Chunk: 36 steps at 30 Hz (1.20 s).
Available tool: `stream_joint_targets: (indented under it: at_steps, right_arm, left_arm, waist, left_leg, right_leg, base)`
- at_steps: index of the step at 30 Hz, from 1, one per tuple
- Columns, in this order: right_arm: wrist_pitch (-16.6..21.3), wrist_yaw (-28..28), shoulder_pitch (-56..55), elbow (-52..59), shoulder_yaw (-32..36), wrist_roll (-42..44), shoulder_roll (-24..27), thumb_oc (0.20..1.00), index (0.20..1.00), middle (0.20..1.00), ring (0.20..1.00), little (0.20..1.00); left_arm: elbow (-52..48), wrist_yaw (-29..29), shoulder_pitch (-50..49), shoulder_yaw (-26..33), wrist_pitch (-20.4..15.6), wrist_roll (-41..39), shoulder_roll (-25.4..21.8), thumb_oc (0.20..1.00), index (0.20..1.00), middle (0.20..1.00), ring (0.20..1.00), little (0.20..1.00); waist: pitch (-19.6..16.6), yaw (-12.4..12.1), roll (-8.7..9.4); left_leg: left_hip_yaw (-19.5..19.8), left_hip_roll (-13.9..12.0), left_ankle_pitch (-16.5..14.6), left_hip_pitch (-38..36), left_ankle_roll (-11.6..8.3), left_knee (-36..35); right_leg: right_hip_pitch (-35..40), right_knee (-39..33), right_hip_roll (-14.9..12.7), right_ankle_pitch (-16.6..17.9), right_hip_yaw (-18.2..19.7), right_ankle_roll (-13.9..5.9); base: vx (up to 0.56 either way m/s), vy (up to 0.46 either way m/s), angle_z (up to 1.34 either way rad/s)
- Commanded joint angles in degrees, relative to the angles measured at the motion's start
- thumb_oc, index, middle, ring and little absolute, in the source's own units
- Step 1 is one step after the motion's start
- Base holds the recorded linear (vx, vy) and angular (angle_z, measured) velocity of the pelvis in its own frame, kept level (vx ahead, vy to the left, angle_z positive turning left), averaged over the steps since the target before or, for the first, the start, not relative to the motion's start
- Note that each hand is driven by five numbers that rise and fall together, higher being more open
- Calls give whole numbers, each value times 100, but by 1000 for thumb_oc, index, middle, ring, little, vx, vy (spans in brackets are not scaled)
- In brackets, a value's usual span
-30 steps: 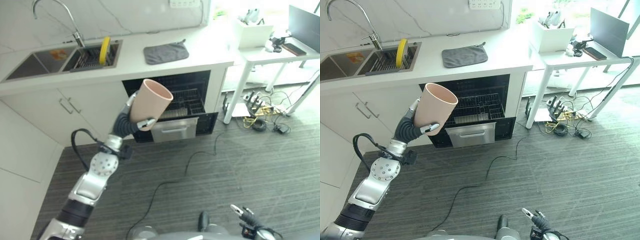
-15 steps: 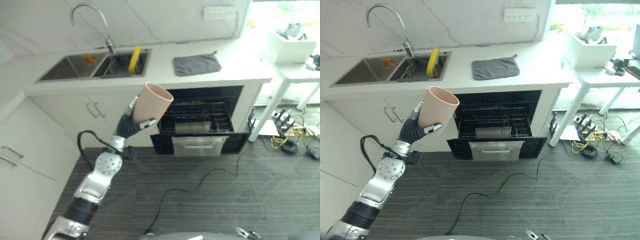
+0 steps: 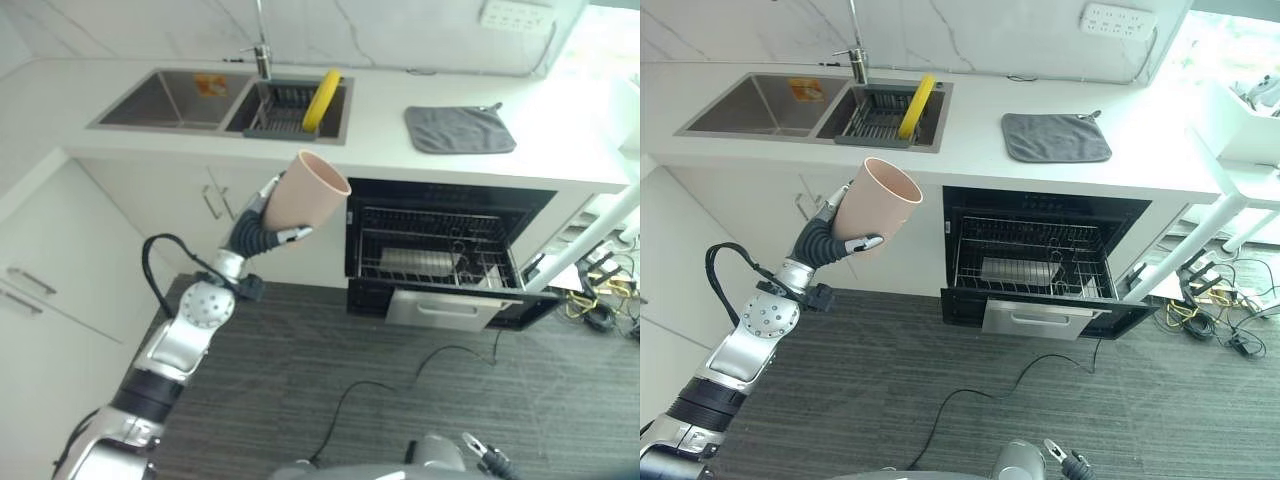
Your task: Place the dishes in the dishwasher.
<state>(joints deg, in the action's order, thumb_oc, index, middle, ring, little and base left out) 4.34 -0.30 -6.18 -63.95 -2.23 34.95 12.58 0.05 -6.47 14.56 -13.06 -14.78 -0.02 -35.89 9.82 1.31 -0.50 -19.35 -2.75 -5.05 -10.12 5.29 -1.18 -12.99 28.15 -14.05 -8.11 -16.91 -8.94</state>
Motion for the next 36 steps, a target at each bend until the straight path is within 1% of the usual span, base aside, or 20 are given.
stream_joint_targets:
  at_steps: [1,2,3,4,5,6,10,11,13,14,16,18,20,23,28,29,33,34,35,36]
  right_arm:
    - [50,-58,83,201,-143,75,54,1000,1000,1000,1000,1000]
    - [15,-81,86,209,-98,30,20,1000,1000,1000,1000,1000]
    - [-26,-93,85,196,-61,-6,-6,1000,1000,1000,1000,1000]
    - [-10,-70,82,125,-41,-5,-7,1000,1000,1000,1000,1000]
    - [10,-111,155,93,-175,104,83,1000,1000,1000,1000,1000]
    - [-142,-127,185,211,-201,-1,240,1000,1000,1000,1000,1000]
    - [-84,78,169,85,-134,-143,381,1000,1000,1000,1000,1000]
    - [-61,113,151,37,-113,-146,394,1000,1000,1000,1000,1000]
    - [-46,155,151,-75,-69,-151,415,1000,1000,1000,1000,1000]
    - [-50,181,175,-173,-63,-132,430,1000,1000,1000,1000,1000]
    - [-107,162,188,-213,-23,-82,458,1000,1000,1000,1000,1000]
    - [-94,153,161,-286,26,-36,447,1000,1000,1000,1000,1000]
    - [-93,172,132,-301,75,-87,414,1000,1000,1000,1000,1000]
    - [-6,168,52,-291,-8,-77,360,1000,1000,1000,1000,1000]
    - [85,112,-20,-289,-40,-24,303,1000,1000,1000,1000,1000]
    - [38,29,-37,-203,-40,-22,259,1000,1000,1000,1000,1000]
    - [55,-56,-46,-178,-25,144,199,1000,1000,1000,1000,1000]
    - [157,-188,-42,-132,38,406,178,1000,1000,1000,1000,1000]
    - [393,-396,-57,32,144,499,203,1000,1000,1000,1000,1000]
    - [491,-567,-89,168,195,515,230,1000,1000,1000,1000,1000]
  left_arm:
    - [-587,-172,285,266,-120,-216,-102,200,200,200,200,200]
    - [-598,-163,242,273,-145,-233,-117,200,200,200,200,200]
    - [-617,-87,179,328,-155,-238,-93,200,200,200,200,200]
    - [-616,-58,136,326,-164,-234,-62,200,200,200,200,200]
    - [-705,-140,-11,290,-167,-125,125,200,200,200,200,200]
    - [-860,-265,-118,425,-116,-145,164,200,200,200,200,200]
    - [-918,-291,-214,537,-135,-166,187,200,200,200,200,200]
    - [-915,-274,-228,547,-134,-170,188,200,200,200,200,200]
    - [-913,-287,-244,549,-112,-102,210,200,200,200,200,200]
    - [-911,-327,-286,569,-128,-75,194,200,200,200,200,200]
    - [-955,-389,-345,594,-145,-71,175,200,200,200,200,200]
    - [-1003,-423,-385,598,-151,-58,183,200,200,200,200,200]
    - [-969,-439,-326,566,-143,20,249,200,200,200,200,200]
    - [-937,-520,-299,551,-116,-9,246,200,200,200,200,200]
    - [-870,-527,-328,602,-175,-42,228,200,200,200,200,200]
    - [-891,-486,-366,643,-199,-57,193,200,200,200,200,200]
    - [-875,-407,-364,660,-186,-75,173,200,200,200,200,200]
    - [-855,-351,-380,659,-229,-85,171,200,200,200,200,200]
    - [-853,-268,-385,628,-252,-167,163,200,200,200,200,200]
    - [-775,-289,-382,598,-293,-192,145,200,200,200,200,200]
  waist:
    - [-5,118,176]
    - [6,150,186]
    - [-10,140,160]
    - [-39,131,158]
    - [-148,122,176]
    - [-235,120,199]
    - [-213,71,245]
    - [-214,69,243]
    - [-204,58,190]
    - [-202,48,142]
    - [-161,20,49]
    - [-82,-9,-11]
    - [-98,43,-22]
    - [-120,76,-123]
    - [-178,88,-218]
    - [-204,52,-204]
    - [-242,10,-164]
    - [-261,5,-136]
    - [-275,29,-103]
    - [-281,56,-76]
  left_leg:
    - [254,238,-131,136,-387,-19]
    - [286,222,-211,87,-374,15]
    - [281,136,-226,85,-401,100]
    - [288,90,-233,99,-421,198]
    - [280,-202,-272,218,-605,710]
    - [291,-346,-308,449,-735,1299]
    - [365,-408,-51,1008,-827,2376]
    - [368,-421,-22,1103,-828,2484]
    - [519,-301,-2,1124,-774,2168]
    - [628,-270,34,1066,-772,1766]
    - [778,-354,413,1056,-921,1130]
    - [830,-493,836,1243,-1081,963]
    - [638,-591,721,1122,-1065,664]
    - [608,-594,666,808,-1123,275]
    - [609,-519,668,515,-1209,-83]
    - [625,-463,655,426,-1181,-220]
    - [560,-455,641,369,-1150,-291]
    - [497,-452,618,338,-1125,-308]
    - [397,-440,586,298,-1093,-310]
    - [345,-426,563,272,-1067,-307]
  right_leg:
    - [450,-1548,-345,1679,282,-405]
    - [404,-1614,-368,1745,424,-451]
    - [512,-1725,-297,1479,445,-421]
    - [603,-1797,-230,1373,432,-393]
    - [1071,-2051,252,911,352,-96]
    - [1323,-2304,517,769,343,161]
    - [1574,-2529,751,669,388,392]
    - [1615,-2569,788,662,380,421]
    - [1660,-2636,901,674,489,435]
    - [1662,-2653,972,658,586,423]
    - [1753,-2753,1068,616,709,405]
    - [1877,-2828,1069,572,758,396]
    - [1885,-2872,936,609,586,346]
    - [1838,-2903,781,656,409,285]
    - [1854,-3006,680,717,347,210]
    - [1888,-3077,657,758,350,165]
    - [1932,-3124,628,796,285,119]
    - [1959,-3162,622,822,250,101]
    - [1977,-3189,600,862,219,68]
    - [1983,-3200,596,881,238,53]
  base:
    - [227,-308,1]
    - [271,-380,7]
    - [280,-386,59]
    - [523,-856,33]
    - [574,-1069,36]
    - [523,-1033,1]
    - [132,-342,-54]
    - [127,-165,-31]
    - [123,-40,-18]
    - [103,74,-17]
    - [99,119,-30]
    - [63,96,-30]
    - [24,110,-30]
    - [29,159,-11]
    - [34,132,15]
    - [12,94,0]
    - [-18,17,-6]
    - [-73,-13,-9]
    - [-83,-14,-5]
    - [-69,-13,-12]
